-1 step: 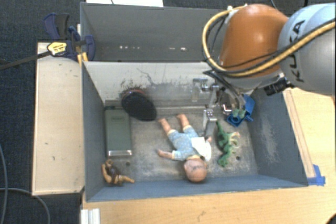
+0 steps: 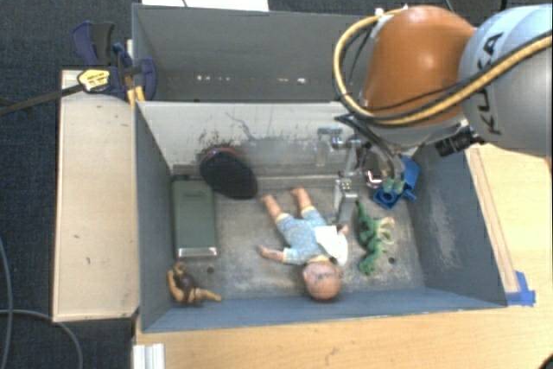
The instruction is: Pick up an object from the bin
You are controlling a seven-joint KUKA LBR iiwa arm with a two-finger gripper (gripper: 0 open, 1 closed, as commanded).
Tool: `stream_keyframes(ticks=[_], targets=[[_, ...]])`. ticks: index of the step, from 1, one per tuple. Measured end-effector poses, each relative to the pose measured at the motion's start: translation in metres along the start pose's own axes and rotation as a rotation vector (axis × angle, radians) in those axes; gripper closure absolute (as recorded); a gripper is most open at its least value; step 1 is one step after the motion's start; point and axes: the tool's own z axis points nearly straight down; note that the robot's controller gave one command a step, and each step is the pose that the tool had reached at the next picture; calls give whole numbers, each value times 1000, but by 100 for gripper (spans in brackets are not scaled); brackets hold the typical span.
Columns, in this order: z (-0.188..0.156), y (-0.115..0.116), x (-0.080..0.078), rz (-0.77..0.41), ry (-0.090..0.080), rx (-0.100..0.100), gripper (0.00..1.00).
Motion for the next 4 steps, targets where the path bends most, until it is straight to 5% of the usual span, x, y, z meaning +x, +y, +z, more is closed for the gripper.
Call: stream_keyframes(ticks=[1, 2, 3, 4], targets=[[-1, 0, -1, 0, -3, 0, 0], [-5, -28, 8, -169, -5, 1, 0], [21, 1, 19, -215, -8, 4, 0], [53, 11, 48, -325, -7, -5, 0]])
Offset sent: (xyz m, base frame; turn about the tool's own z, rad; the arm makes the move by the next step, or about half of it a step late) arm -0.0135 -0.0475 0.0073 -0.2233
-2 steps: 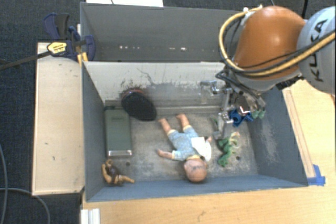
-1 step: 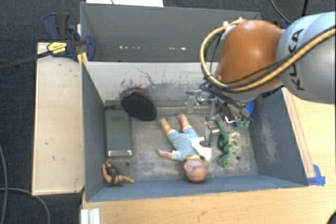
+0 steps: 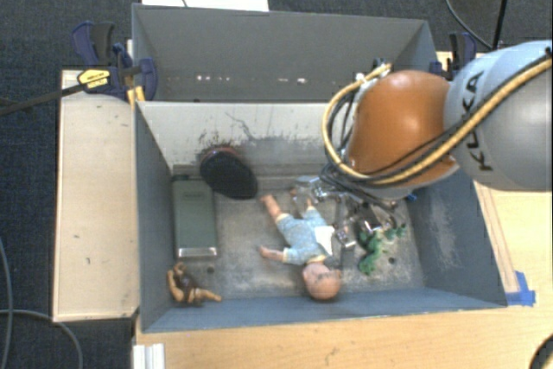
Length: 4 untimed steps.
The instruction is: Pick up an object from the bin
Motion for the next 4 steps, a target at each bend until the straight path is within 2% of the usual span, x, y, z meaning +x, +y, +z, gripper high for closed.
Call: stream_keyframes(ticks=[1, 2, 3, 4], targets=[[30, -39, -2, -172, 4, 7, 0], [79, -38, -17, -395, 1, 7, 0], [98, -43, -10, -530, -3, 6, 0], [96, -130, 24, -843, -5, 10, 100]])
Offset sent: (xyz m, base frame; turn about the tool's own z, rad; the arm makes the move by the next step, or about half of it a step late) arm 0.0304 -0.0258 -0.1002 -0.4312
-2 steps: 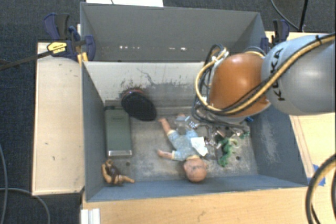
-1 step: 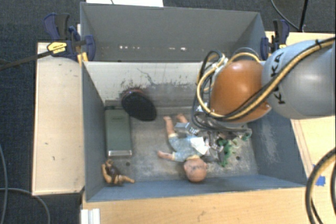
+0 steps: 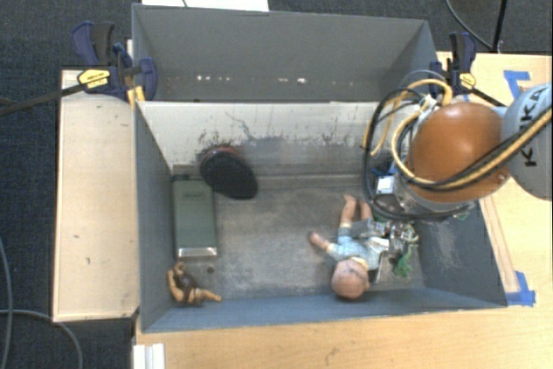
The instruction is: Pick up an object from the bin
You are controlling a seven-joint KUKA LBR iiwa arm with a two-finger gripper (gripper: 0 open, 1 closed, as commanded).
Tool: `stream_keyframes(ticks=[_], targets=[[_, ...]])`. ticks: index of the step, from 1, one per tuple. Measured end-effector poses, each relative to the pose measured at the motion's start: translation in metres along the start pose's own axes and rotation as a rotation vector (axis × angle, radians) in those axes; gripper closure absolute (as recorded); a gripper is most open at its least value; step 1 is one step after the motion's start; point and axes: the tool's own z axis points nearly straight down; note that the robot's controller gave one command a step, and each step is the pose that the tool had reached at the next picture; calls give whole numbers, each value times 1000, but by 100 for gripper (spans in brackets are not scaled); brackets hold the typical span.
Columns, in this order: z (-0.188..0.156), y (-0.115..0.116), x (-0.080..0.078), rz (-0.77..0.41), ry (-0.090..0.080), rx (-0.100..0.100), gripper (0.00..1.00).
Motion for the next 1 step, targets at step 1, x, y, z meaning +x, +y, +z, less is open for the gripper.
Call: stream_keyframes(ticks=[1], targets=[[0, 0, 0, 2, 0, 0, 100]])
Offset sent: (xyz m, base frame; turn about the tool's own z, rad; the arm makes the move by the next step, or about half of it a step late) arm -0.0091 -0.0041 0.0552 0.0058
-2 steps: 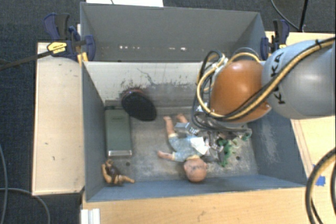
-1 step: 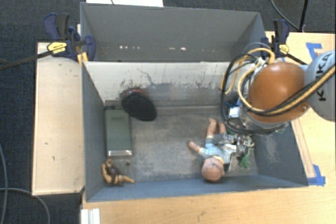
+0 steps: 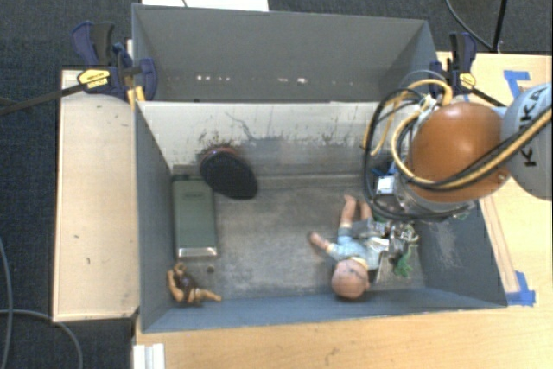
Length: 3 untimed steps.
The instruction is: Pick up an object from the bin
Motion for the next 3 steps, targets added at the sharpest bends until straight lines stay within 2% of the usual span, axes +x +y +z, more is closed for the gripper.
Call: stream_keyframes(ticks=[1, 2, 3], targets=[[-14, 4, 2, 3, 1, -7, 100], [-76, -8, 3, 7, 7, -14, 100], [-88, -12, 4, 10, 6, -11, 100]])
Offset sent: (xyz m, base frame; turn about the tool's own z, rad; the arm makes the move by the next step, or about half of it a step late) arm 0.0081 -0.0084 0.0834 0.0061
